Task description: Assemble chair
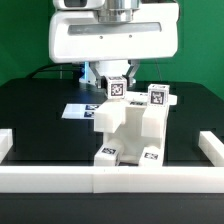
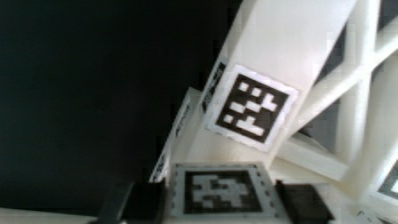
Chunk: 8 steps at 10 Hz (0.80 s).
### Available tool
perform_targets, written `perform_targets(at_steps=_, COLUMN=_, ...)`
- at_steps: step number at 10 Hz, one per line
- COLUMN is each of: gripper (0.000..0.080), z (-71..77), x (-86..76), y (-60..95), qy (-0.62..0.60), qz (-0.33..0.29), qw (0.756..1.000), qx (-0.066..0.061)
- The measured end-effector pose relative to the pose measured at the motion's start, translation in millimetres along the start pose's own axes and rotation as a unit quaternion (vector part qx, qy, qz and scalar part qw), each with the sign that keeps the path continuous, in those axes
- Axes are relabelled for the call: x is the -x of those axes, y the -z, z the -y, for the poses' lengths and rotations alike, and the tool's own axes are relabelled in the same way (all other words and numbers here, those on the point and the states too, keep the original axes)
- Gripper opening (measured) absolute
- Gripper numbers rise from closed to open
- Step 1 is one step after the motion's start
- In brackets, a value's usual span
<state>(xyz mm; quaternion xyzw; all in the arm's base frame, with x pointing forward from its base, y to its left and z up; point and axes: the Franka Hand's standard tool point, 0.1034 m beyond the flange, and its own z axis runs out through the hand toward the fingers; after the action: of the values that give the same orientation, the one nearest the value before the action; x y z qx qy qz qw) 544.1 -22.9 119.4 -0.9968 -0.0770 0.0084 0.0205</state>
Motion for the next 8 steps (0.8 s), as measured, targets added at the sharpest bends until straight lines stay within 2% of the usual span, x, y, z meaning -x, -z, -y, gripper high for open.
perform_targets(at_steps=8, gripper=0.0289, z=-2.8, x=-2.4, y=-0.1, qy=0.008, qz=-0.005, qw=1.000, qx=0.004)
